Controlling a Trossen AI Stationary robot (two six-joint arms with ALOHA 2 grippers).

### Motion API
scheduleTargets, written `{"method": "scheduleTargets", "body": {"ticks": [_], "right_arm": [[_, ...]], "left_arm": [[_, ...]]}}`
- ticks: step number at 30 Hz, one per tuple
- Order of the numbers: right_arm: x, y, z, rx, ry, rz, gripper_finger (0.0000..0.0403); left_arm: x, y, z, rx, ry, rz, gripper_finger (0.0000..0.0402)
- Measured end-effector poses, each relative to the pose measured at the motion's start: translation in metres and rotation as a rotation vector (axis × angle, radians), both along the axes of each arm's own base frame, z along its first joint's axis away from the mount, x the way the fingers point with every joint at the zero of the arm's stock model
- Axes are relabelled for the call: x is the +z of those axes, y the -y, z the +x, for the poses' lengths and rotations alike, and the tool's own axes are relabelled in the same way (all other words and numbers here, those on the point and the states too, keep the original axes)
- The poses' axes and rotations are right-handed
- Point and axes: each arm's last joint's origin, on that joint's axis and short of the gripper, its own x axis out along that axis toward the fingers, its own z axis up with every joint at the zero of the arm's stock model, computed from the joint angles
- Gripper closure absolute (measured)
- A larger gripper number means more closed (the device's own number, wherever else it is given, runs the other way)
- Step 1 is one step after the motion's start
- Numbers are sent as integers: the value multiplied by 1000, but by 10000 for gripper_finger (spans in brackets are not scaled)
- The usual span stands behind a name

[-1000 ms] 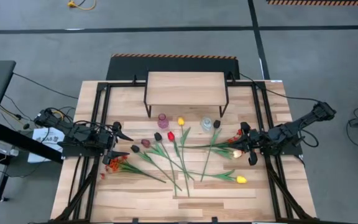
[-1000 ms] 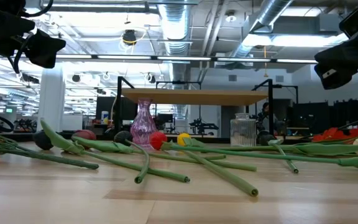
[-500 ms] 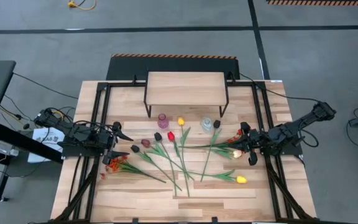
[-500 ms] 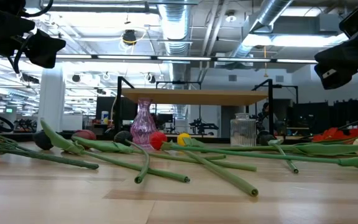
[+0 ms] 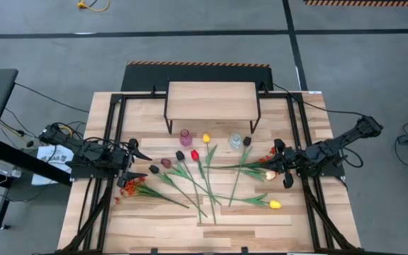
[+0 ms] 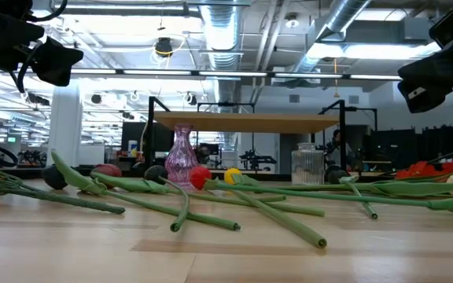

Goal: Pick and place flowers into a vace then onto a shelf

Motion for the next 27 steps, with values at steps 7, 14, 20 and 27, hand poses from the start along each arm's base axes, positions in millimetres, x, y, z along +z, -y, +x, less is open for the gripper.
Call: {"method": "scheduleTargets", "body": {"ticks": [7,14,20,27], "right_arm": [[0,0,0,0,0,0,403],[0,0,0,0,0,0,403],[1,0,0,-4,9,4,403],[1,0,0,-5,14,0,403]], "left_arm": [[0,0,0,0,0,0,127],[0,0,0,0,0,0,126],[0,0,0,0,0,0,126],[0,0,0,0,0,0,127]]}}
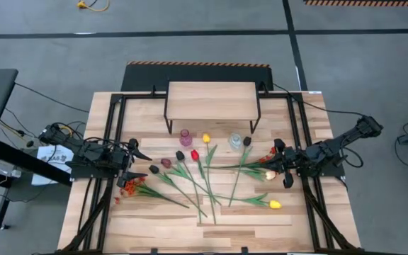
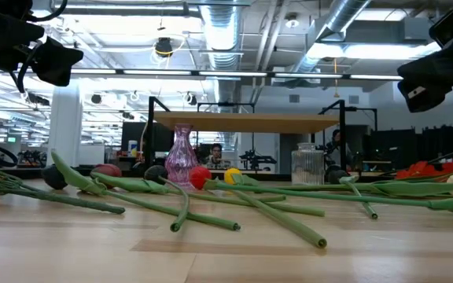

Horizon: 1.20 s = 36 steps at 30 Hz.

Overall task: Pick and place flowers into a vace then onto a shelf
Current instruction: Put the bottom yellow tulip into the violet vase

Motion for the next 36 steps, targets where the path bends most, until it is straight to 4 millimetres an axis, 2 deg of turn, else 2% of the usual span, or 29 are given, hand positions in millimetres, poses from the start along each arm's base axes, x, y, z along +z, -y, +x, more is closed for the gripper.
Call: {"method": "scheduleTargets", "body": {"ticks": [22,29,32,36], "right_arm": [[2,0,3,-27,-3,130,397],[18,-1,11,-53,163,34,378],[18,0,13,-65,176,-13,376],[16,-1,15,-59,147,26,380]], "left_arm": [[0,0,0,-2,10,51,127],[0,0,0,-3,16,84,127],[0,0,0,-5,22,115,127],[0,0,0,-5,23,118,127]]}}
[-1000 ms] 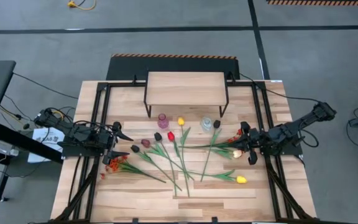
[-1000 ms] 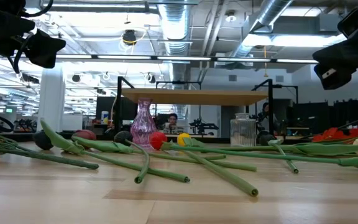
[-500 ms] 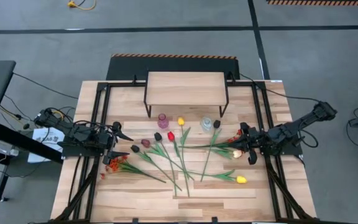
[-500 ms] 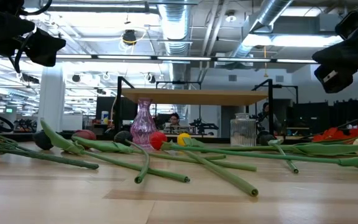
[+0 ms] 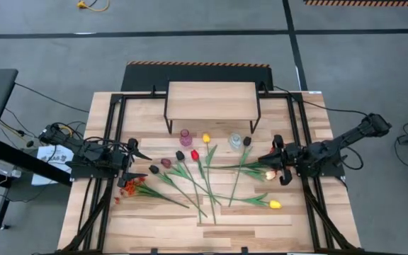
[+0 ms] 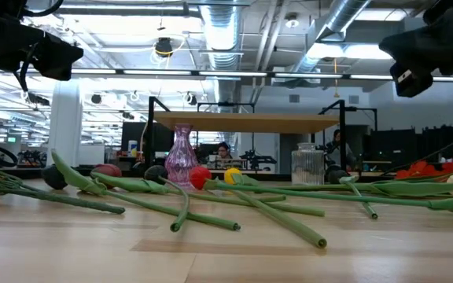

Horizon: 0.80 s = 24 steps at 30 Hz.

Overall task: Pick and place flowers into a vace then onto a shelf
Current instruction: Put the bottom yellow tulip into the violet vase

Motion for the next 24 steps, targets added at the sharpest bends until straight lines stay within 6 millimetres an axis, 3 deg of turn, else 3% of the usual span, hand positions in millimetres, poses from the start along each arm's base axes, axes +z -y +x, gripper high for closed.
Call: {"method": "scheduleTargets", "body": {"ticks": [9,19,24], "right_arm": [[-16,-9,12,31,-175,-46,377],[-4,-21,35,26,-400,-148,371],[1,-26,44,48,-483,-265,375]], "left_arm": [[5,-3,1,110,64,10,127],[24,-4,-1,131,239,-75,127],[37,-3,-5,37,375,-106,127]]}}
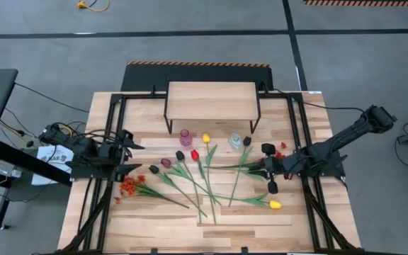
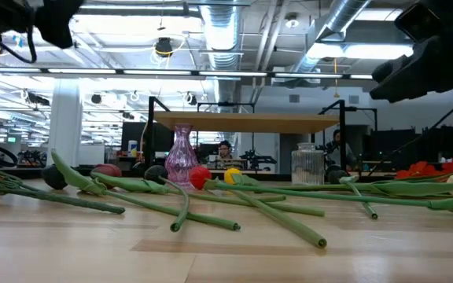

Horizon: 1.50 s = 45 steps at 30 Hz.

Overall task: Pick and place flowers into a vace then onto a shelf
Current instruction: Put the bottom yellow tulip into the violet vase

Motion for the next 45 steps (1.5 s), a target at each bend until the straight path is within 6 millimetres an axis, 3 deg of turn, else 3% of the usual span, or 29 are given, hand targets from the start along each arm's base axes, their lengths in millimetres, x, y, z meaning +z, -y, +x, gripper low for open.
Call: {"method": "scheduleTargets", "body": {"ticks": [9,19,24,31,36,38,45], "right_arm": [[-2,-5,11,6,-37,-29,385],[-5,-10,34,-21,82,22,387],[-18,-6,37,-44,0,-17,373],[-23,-3,34,-82,-61,23,348],[-21,-4,23,-48,-362,131,347],[-19,-7,21,-26,-439,177,347],[-10,-28,20,79,-451,245,347]], "left_arm": [[1,7,7,-122,6,53,127],[-3,15,24,-131,-59,54,127],[-3,17,27,-135,-57,40,127],[-3,17,27,-134,-58,39,127],[-3,17,27,-135,-58,38,127],[-3,17,27,-135,-59,38,127],[-2,17,27,-135,-48,35,127]]}}
